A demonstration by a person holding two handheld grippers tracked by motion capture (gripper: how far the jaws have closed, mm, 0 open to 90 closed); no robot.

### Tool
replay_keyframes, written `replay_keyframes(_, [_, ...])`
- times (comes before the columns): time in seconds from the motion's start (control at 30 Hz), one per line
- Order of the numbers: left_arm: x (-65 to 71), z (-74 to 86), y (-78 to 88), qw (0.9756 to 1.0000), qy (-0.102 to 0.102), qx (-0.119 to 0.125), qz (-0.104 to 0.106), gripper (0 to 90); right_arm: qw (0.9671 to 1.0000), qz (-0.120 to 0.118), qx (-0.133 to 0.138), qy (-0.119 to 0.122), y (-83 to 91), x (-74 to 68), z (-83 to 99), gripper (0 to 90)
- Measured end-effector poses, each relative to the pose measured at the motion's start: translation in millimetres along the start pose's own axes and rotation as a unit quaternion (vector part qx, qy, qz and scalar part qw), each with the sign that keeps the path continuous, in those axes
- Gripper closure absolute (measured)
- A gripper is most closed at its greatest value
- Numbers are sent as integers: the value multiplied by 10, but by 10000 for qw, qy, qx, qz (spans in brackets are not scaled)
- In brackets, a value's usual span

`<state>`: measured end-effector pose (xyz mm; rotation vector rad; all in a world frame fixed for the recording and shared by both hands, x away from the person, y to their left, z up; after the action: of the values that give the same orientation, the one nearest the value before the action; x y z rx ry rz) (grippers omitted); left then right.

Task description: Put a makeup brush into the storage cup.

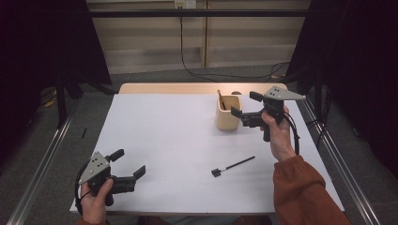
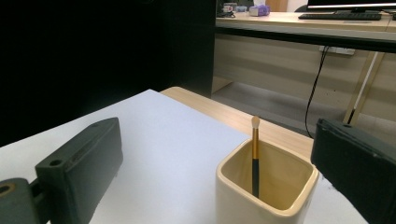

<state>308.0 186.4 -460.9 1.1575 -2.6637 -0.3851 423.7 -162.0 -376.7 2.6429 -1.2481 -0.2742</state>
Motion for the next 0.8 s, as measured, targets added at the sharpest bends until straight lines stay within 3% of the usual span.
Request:
replay_keyframes(0.13, [-10,3,2,10000,22,-1,-14,14,9998,-141,23,-125,2,13,16,5])
replay_keyframes(0.27, [-17,2,5,10000,29,0,-30,14,9995,-222,-205,3,34,7,59,5])
replay_keyframes(0.37, [-9,1,3,10000,26,-2,-18,15,9985,172,-483,208,69,101,120,26])
replay_keyframes(0.47, [-11,4,3,10000,19,-8,-12,15,9970,212,-728,179,95,134,196,37])
replay_keyframes(0.63, [-14,4,0,10000,32,1,-17,15,9942,-24,-1074,29,127,103,284,31])
replay_keyframes(0.73, [-16,3,1,10000,32,3,-22,15,9910,-107,-1332,37,135,99,348,16])
replay_keyframes(0.8, [-19,5,0,10000,25,-1,-33,15,9867,-333,-1590,-18,143,72,414,17])
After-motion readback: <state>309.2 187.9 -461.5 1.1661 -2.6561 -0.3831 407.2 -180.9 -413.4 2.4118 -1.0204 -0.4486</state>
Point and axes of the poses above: each handheld gripper's, and its own axes: y roughly backward along the jaws, z roughly out of its underside, x roughly to its right, the point moved 10 cm from there along -y, roughly forward along the jaws, and after that the axes turned 2 degrees about -x, right-handed, at the moved point
